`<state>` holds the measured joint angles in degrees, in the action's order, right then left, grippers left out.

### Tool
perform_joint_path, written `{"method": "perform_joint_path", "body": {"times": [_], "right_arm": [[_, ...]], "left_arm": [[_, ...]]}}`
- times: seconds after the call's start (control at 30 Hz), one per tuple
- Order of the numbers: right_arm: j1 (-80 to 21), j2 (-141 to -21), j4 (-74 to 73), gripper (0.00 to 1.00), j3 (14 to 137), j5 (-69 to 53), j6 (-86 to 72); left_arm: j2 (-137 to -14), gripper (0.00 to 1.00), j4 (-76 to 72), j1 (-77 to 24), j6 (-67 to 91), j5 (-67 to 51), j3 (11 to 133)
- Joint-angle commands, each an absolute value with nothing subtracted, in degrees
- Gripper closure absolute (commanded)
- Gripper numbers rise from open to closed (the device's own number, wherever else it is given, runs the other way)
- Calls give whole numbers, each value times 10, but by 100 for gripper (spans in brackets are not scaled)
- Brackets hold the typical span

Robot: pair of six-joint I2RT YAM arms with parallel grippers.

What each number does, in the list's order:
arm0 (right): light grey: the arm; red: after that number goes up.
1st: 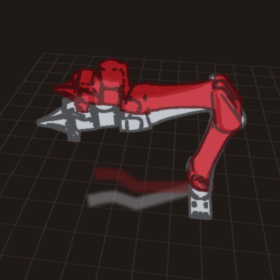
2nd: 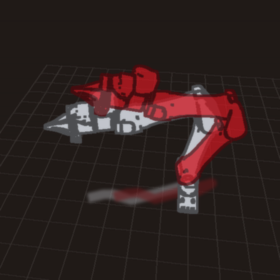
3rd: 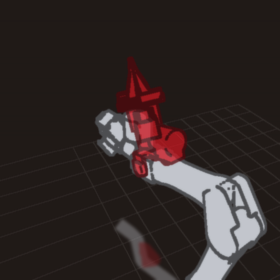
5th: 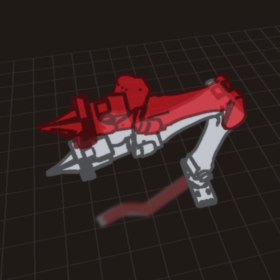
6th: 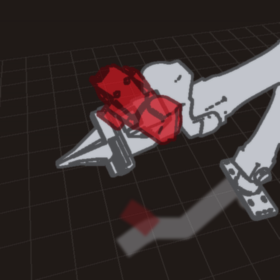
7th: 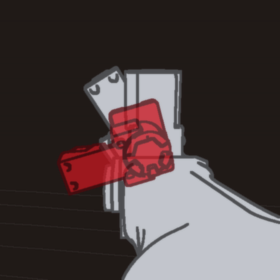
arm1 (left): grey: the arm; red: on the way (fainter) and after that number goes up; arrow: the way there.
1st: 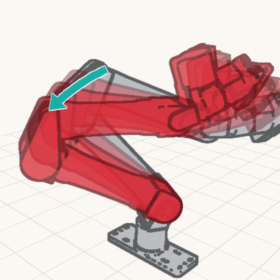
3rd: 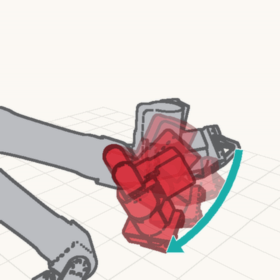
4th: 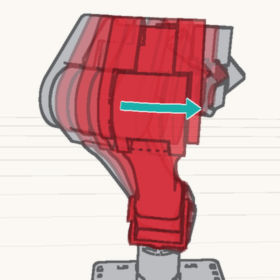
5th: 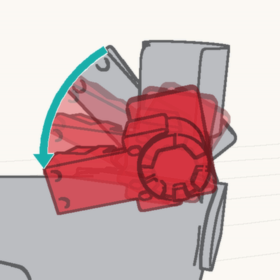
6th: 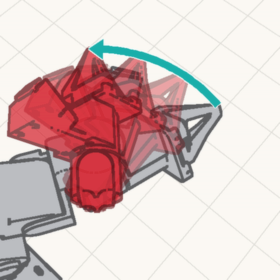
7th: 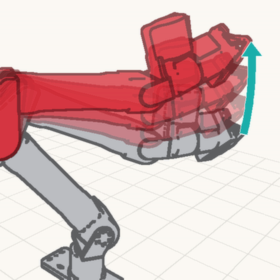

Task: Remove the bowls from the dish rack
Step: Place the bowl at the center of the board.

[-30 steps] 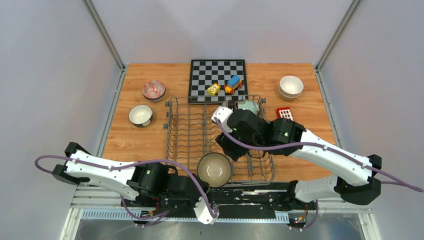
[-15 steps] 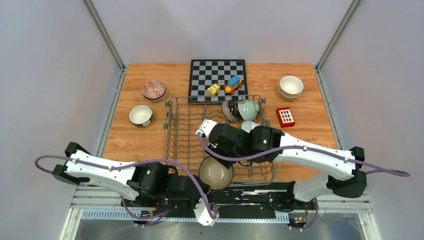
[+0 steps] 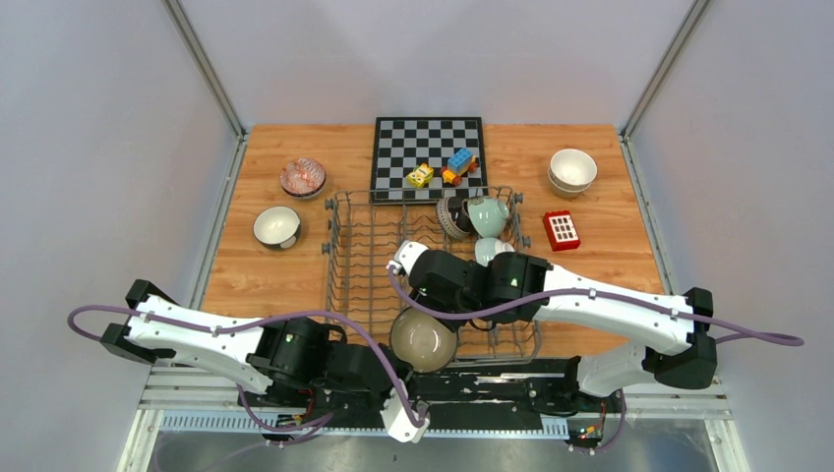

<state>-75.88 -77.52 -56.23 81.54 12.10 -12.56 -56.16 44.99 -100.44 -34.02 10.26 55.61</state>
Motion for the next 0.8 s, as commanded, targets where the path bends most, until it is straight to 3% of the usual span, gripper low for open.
{"method": "perform_joint_path", "body": {"times": [0.0,0.37,0.5,0.7,0.77], "right_arm": [[-767,-766,-575,66,806,129,-139],[-768,-769,-570,85,806,115,-150],[-768,-771,-568,100,807,112,-155],[-768,-759,-548,100,802,122,-173],[-769,-748,-533,100,795,141,-185]], "left_arm": [[-544,100,403,-1009,-344,122,555],[-542,100,396,-1009,-331,127,546],[-542,100,390,-1009,-325,133,544],[-538,100,369,-1009,-307,152,532],[-532,83,356,-1009,-297,167,525]]}}
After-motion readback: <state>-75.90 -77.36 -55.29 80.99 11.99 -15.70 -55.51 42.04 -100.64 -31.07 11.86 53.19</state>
